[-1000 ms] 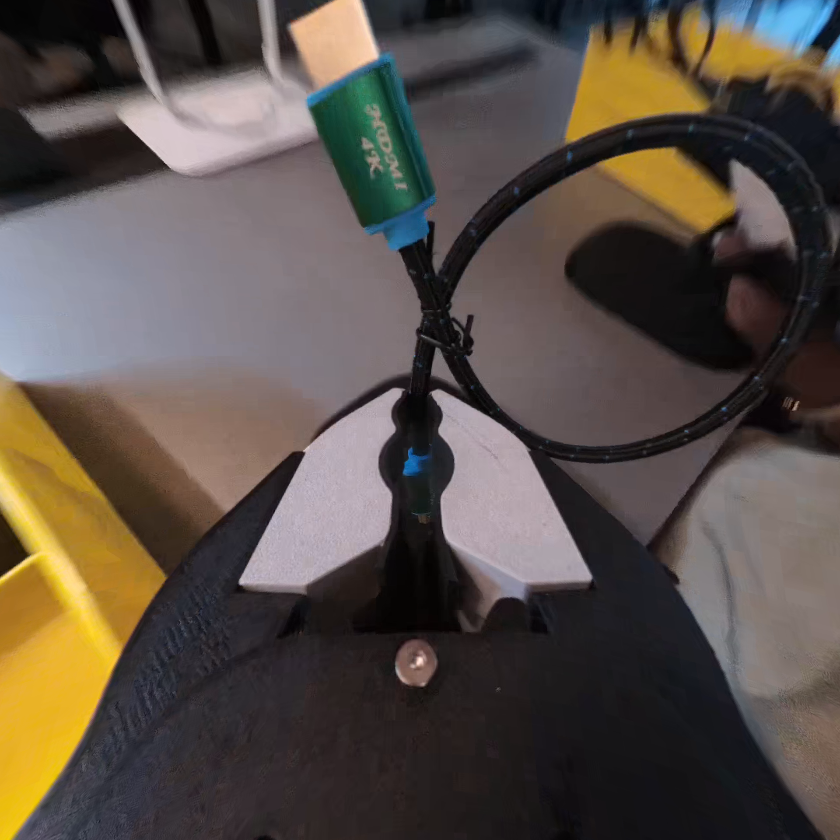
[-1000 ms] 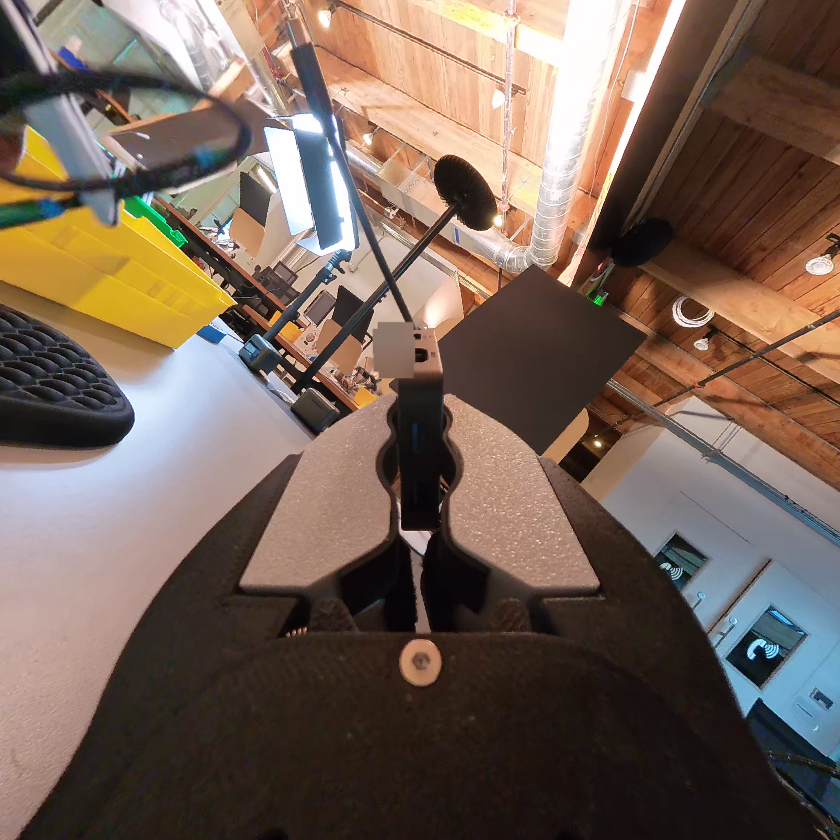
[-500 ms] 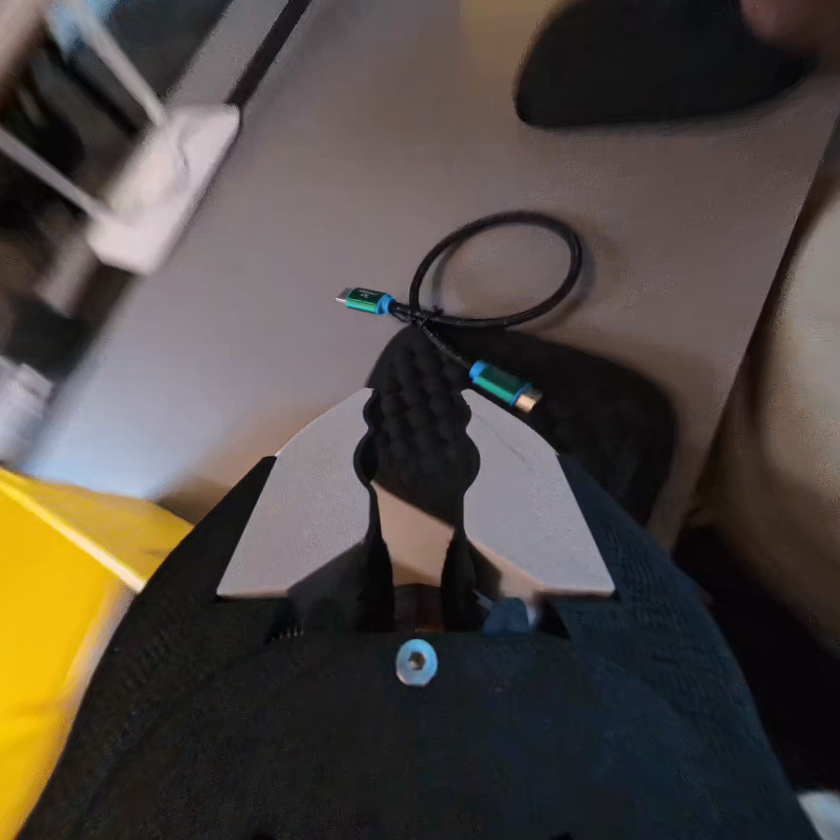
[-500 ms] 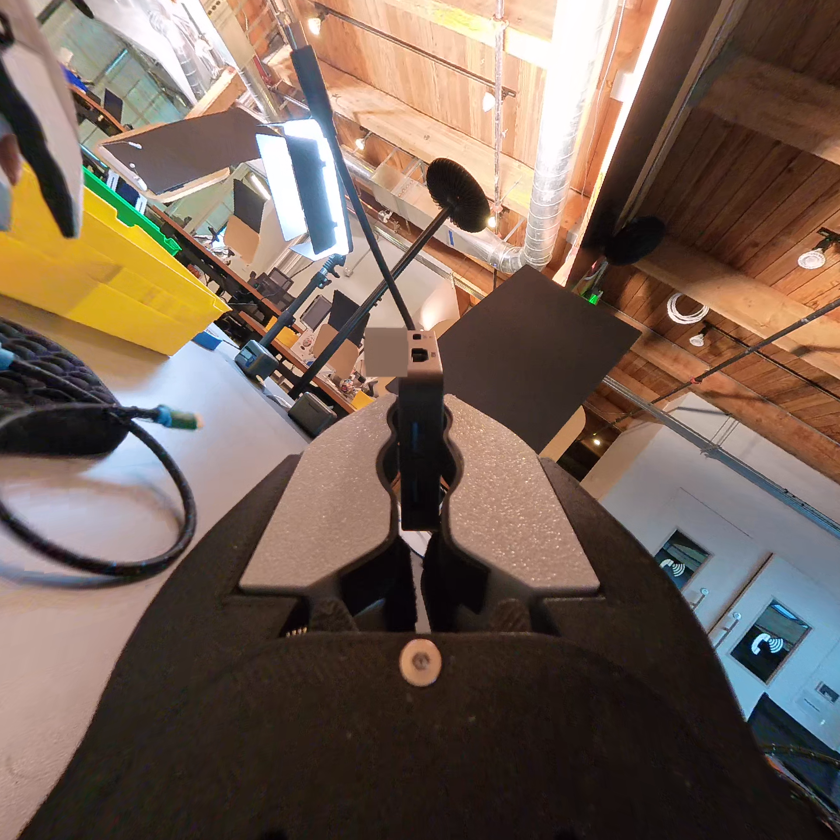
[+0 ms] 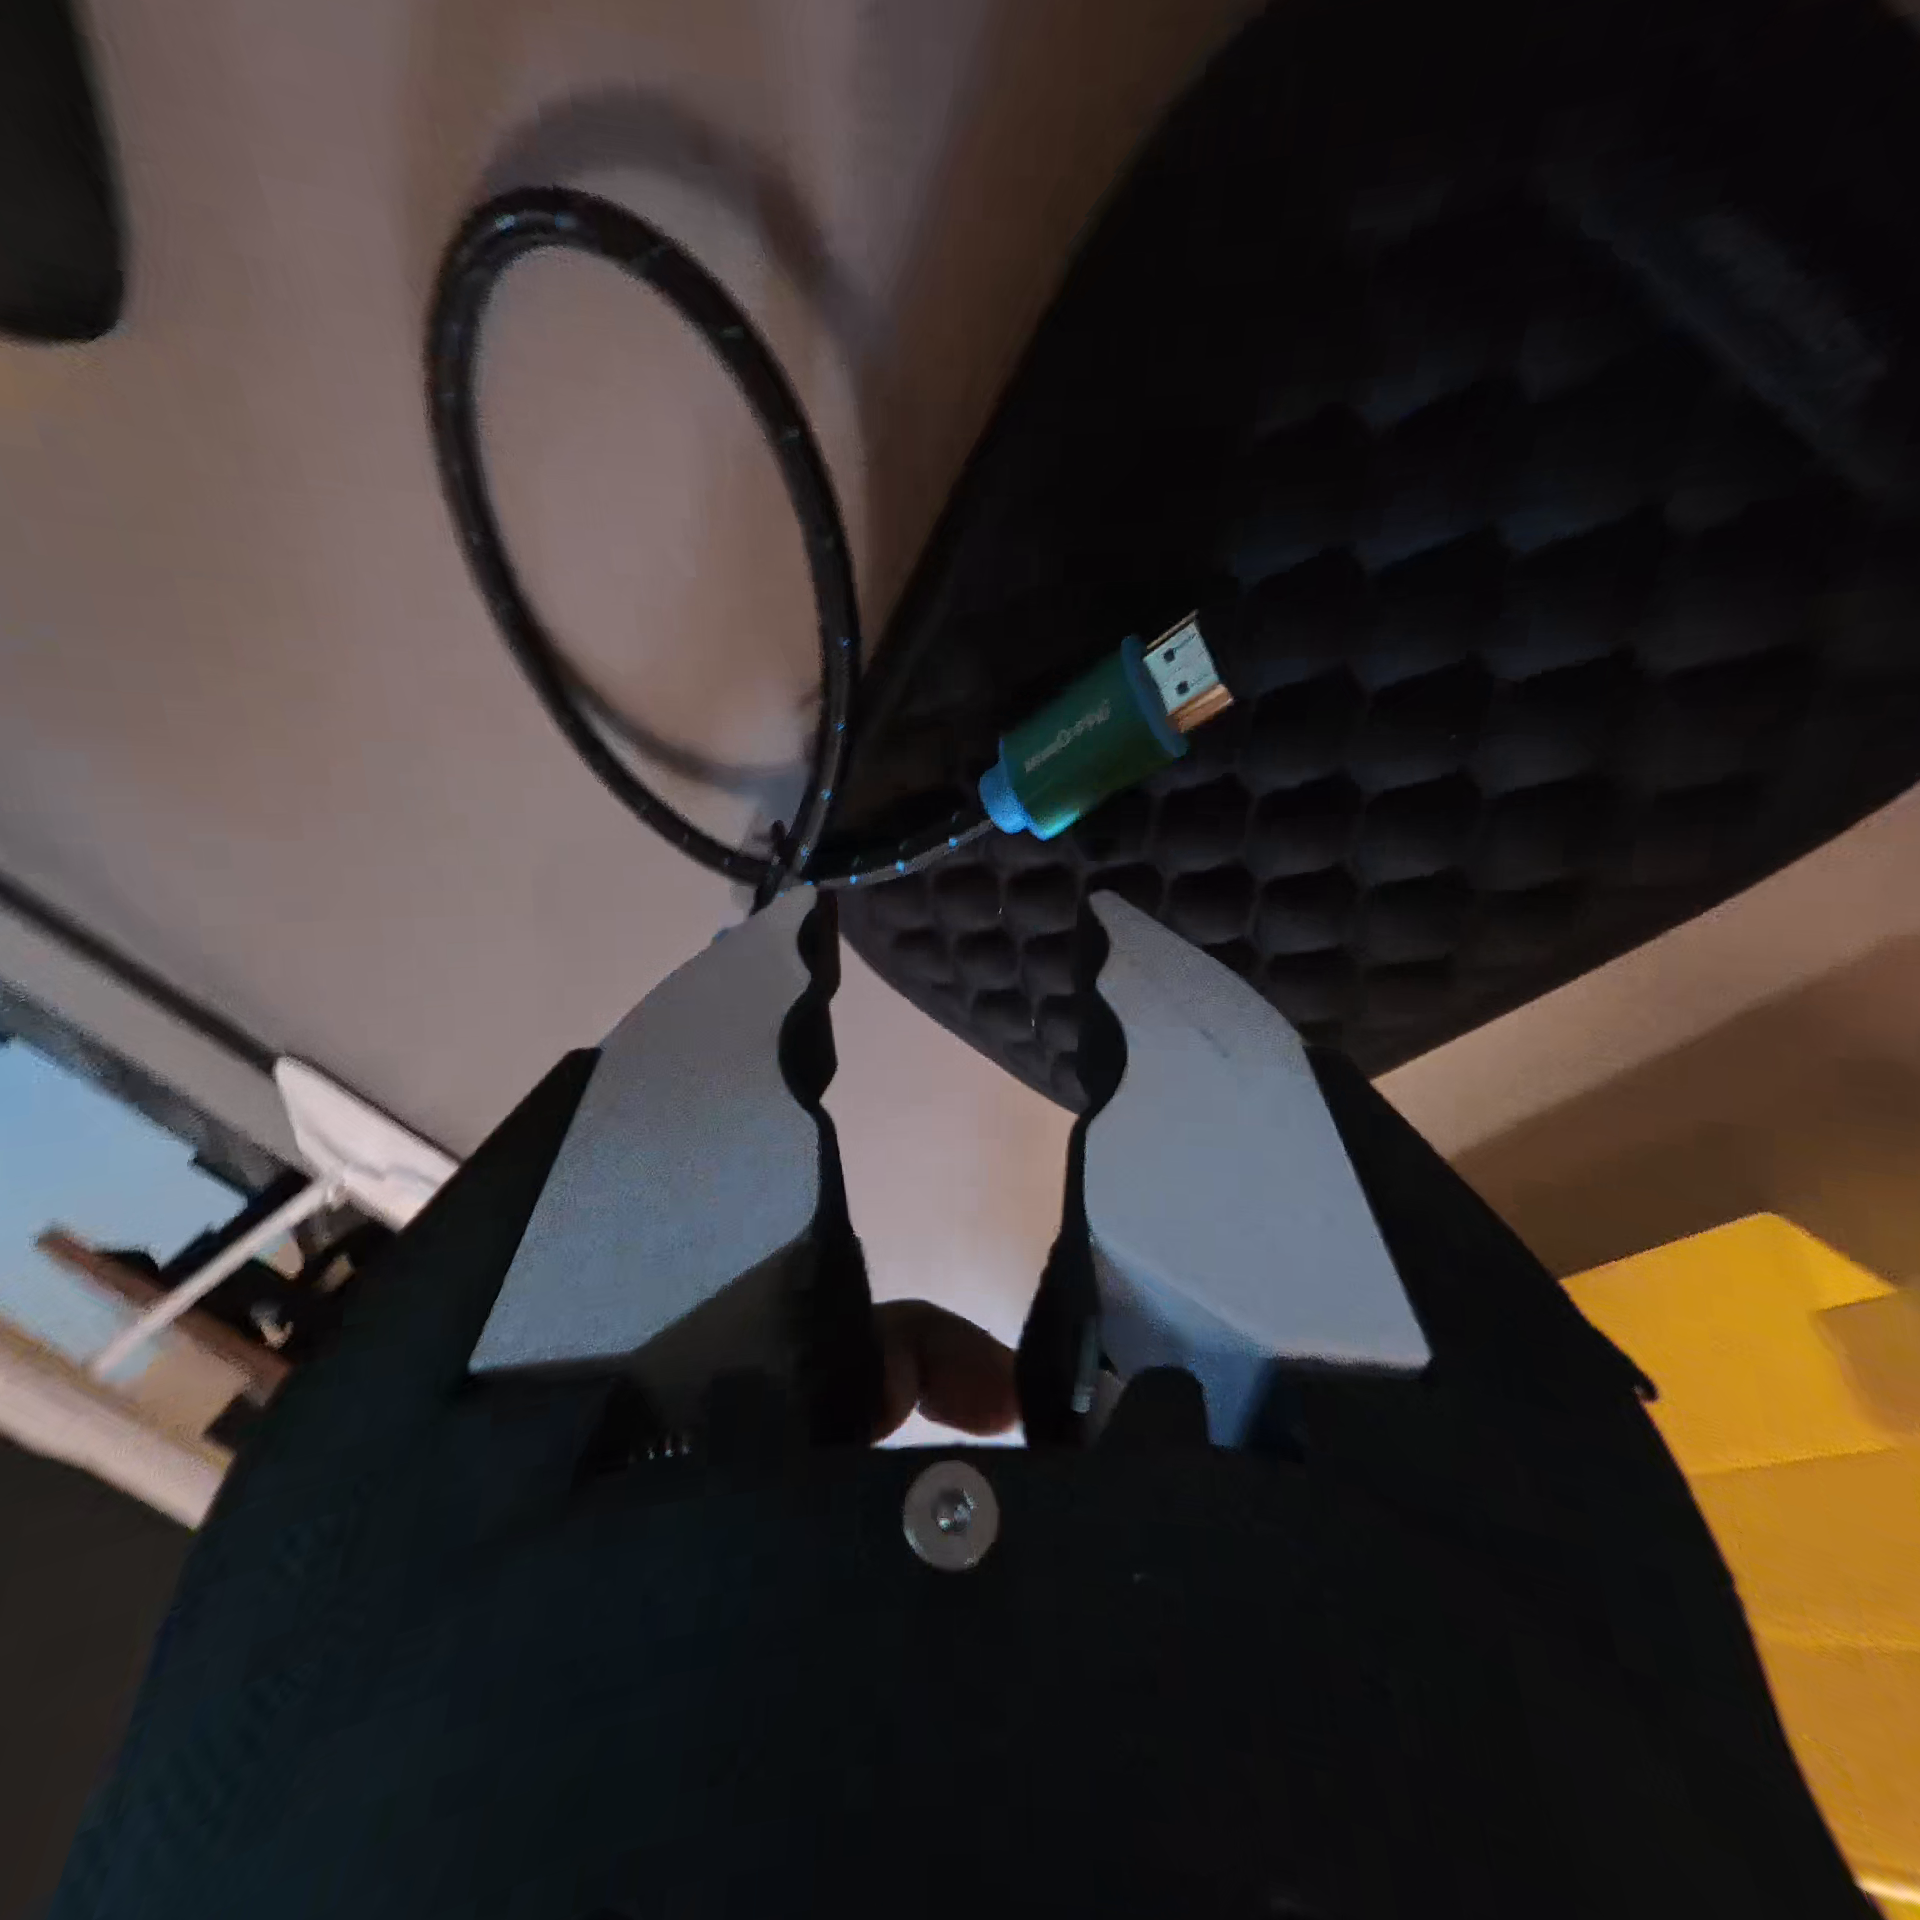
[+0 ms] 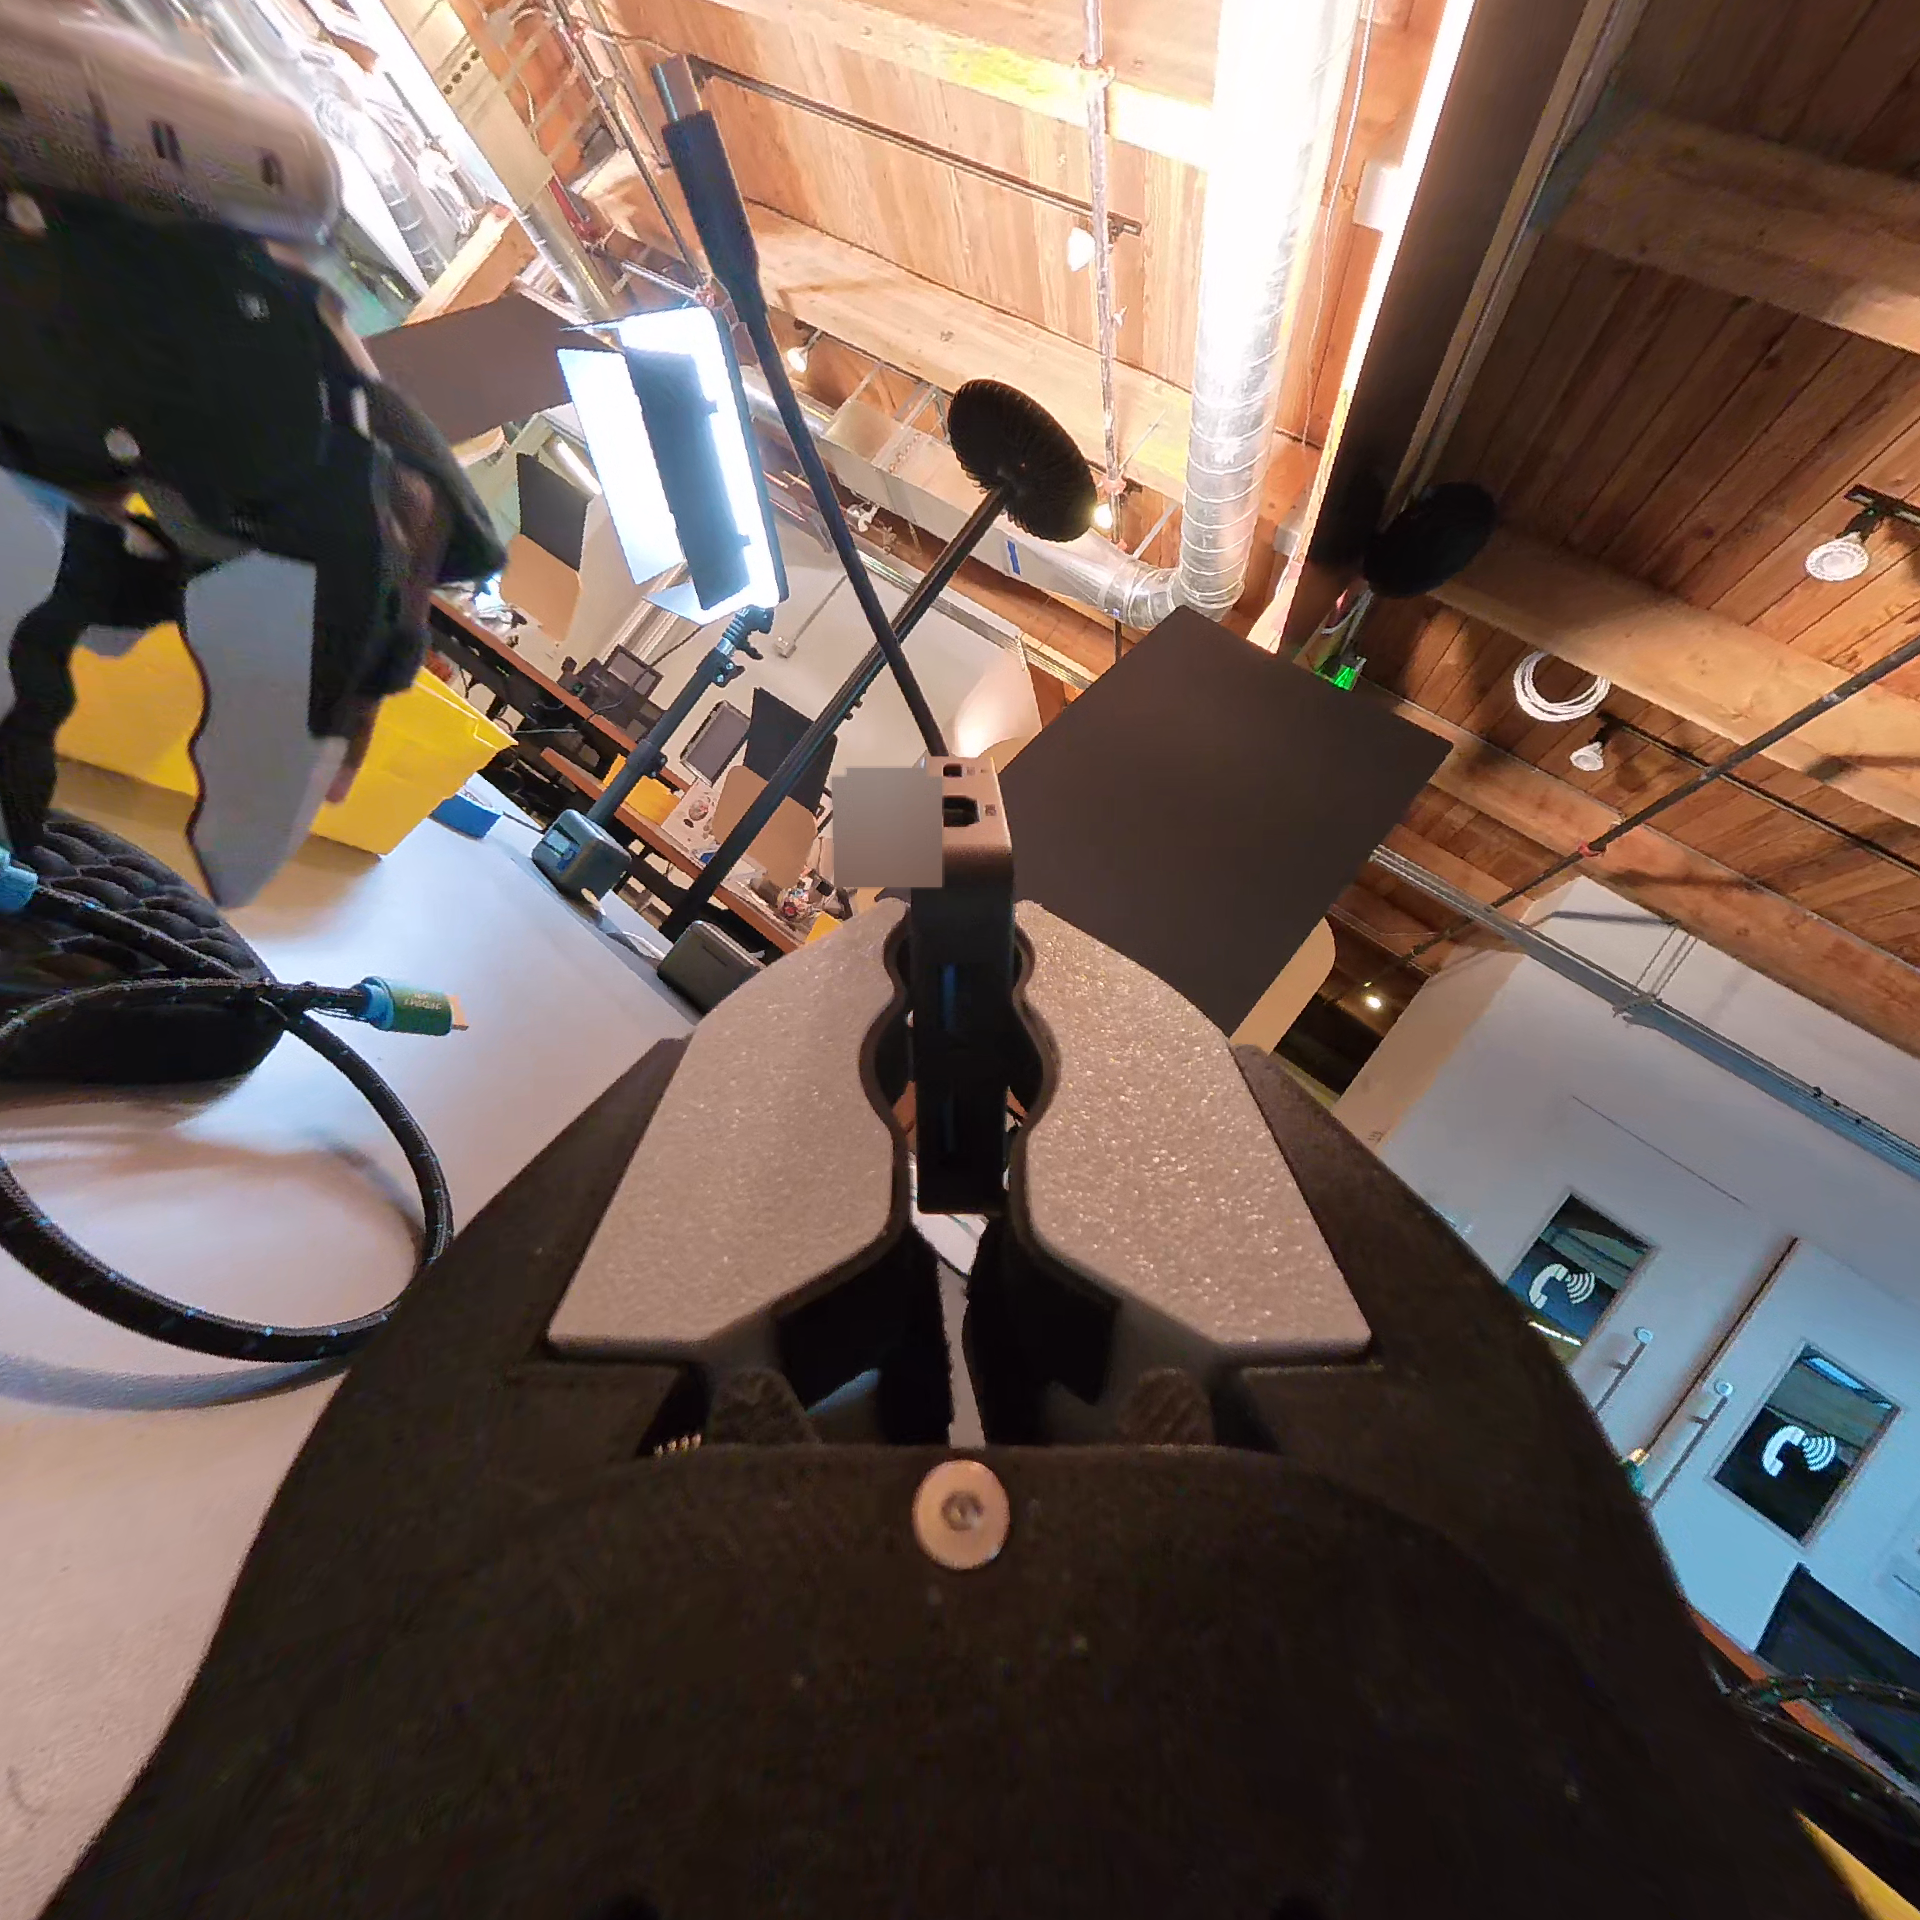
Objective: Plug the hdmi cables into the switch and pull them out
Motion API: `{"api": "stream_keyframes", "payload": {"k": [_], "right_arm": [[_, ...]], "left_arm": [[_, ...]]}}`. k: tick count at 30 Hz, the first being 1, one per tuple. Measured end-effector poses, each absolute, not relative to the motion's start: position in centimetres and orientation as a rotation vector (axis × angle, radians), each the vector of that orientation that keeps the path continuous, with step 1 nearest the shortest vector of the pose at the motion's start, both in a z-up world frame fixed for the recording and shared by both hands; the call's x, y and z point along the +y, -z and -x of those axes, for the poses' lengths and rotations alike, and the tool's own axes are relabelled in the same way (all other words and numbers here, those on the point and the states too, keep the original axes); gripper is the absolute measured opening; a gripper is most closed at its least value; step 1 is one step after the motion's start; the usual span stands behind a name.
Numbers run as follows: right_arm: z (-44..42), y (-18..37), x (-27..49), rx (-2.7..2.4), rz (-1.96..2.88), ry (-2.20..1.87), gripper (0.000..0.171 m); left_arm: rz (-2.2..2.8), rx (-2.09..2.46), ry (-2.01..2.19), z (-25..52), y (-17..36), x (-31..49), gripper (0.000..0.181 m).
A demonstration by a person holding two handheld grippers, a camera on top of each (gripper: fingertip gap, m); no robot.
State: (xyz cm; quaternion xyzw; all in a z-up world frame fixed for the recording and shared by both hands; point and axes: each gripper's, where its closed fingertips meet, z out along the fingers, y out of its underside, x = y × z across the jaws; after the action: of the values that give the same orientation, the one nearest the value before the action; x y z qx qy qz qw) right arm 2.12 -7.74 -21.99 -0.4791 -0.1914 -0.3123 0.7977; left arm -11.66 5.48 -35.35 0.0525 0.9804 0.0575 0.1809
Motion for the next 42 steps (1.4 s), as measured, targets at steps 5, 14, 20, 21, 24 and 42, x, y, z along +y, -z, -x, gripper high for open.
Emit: {"api": "stream_keyframes", "payload": {"k": [5, 14, 20, 21, 24, 42], "right_arm": [[-2.2, 21.9, -7.9, -0.406, 1.021, 0.666, 0.014], [-2.3, 21.8, -7.9, -0.401, 1.017, 0.666, 0.014], [-2.1, 22.1, -7.7, -0.416, 1.029, 0.675, 0.014], [-2.0, 22.2, -7.7, -0.418, 1.031, 0.675, 0.014], [-2.1, 22.3, -7.6, -0.419, 1.039, 0.674, 0.014], [-1.5, 24.1, -6.3, -0.479, 1.172, 0.587, 0.014]], "left_arm": [[-0.278, 2.852, -0.261, 11.2, 36.7, 5.3, 0.024], [0.587, 2.382, -0.489, 12.4, 33.6, 9.4, 0.007], [1.087, 2.219, -0.383, 17.0, 36.0, 5.0, 0.008], [1.103, 2.214, -0.348, 17.2, 35.9, 4.4, 0.010], [1.164, 2.272, 0.071, 16.4, 34.9, 1.0, 0.018], [1.388, 2.588, 0.865, 15.3, 35.1, 0.6, 0.018]]}}
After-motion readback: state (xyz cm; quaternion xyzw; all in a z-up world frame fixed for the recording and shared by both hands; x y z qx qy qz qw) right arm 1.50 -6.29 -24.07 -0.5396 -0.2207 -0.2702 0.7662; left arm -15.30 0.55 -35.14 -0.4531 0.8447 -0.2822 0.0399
